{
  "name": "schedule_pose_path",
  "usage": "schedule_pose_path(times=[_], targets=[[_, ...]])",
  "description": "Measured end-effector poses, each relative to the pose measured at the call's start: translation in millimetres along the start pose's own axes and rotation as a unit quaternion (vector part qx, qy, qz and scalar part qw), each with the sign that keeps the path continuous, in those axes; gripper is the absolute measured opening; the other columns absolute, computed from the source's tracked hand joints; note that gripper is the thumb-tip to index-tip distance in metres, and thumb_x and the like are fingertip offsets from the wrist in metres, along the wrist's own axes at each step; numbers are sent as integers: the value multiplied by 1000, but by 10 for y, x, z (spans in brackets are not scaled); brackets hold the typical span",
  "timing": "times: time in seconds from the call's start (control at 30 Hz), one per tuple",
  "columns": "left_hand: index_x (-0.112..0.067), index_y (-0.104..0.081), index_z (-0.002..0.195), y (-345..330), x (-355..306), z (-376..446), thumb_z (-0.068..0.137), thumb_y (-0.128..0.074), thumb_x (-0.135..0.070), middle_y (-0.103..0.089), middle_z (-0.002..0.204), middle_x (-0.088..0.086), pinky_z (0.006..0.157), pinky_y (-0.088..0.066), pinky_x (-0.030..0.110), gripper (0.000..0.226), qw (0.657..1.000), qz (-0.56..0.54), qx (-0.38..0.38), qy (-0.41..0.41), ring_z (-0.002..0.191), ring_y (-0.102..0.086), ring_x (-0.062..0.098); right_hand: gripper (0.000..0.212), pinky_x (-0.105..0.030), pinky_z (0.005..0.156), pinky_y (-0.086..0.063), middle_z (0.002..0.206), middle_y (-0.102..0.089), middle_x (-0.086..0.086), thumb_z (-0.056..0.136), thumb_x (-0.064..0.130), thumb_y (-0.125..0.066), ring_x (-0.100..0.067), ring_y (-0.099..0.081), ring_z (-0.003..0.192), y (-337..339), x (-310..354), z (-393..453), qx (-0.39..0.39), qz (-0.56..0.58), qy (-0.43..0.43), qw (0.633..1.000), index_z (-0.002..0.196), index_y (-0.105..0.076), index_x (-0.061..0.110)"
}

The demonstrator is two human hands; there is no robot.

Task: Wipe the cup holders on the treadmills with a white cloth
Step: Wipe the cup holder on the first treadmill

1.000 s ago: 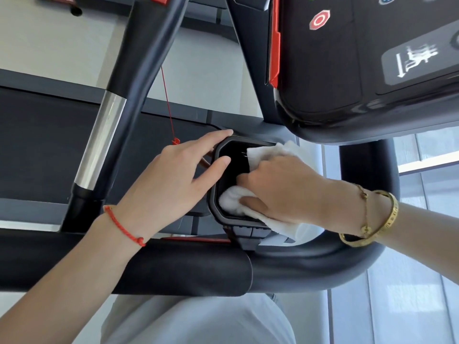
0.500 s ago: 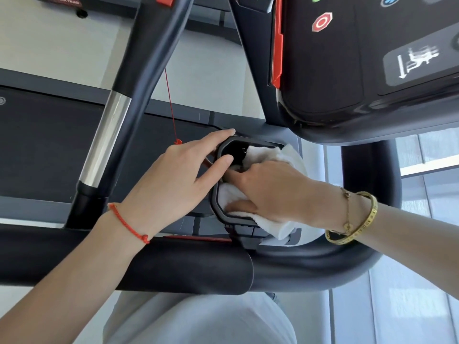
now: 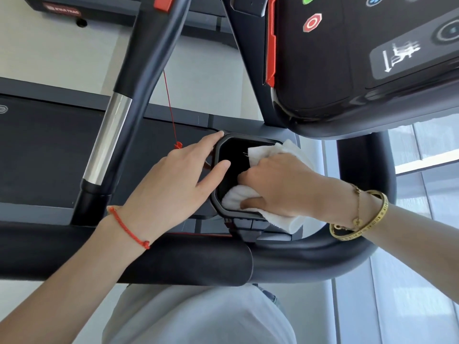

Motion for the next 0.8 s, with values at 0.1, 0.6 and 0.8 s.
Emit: schedule_pose_path(times=[0.1,0.6,0.8], targets=[[-35,-28,153,11,4,-34,97,-40,-51,-58,135,-10,96,-51,40,59,1000,6,-7,-6,115,-60,17,37,-32,73,-35,67,-36,7,96,53,-40,-22,-49,76,16,-9,-91,-47,38,-25,998,103,-58,22],[-40,-33,150,75,35,-490,95,-41,-49,-60,127,-17,86,-56,42,57,997,3,-50,-65,107,-58,2,34,-32,62,-41,61,-58,2,95,51,-40,-15,-53,60,-32,105,-681,-281,299,-75,909,110,-56,26],[-39,-41,147,82,37,-699,96,-46,-42,-63,116,-17,72,-54,28,51,992,33,-49,-108,89,-60,-6,21,-20,61,-42,70,-62,3,99,42,-48,-12,-56,69,-31,207,-903,-292,397,-86,866,111,-59,29]])
Point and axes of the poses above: each hand's wrist, its own z-axis towards the middle knuckle, its own y-axis out of the back of the hand, x = y × z, the point moved 6 cm from there along z, towards the middle knuckle
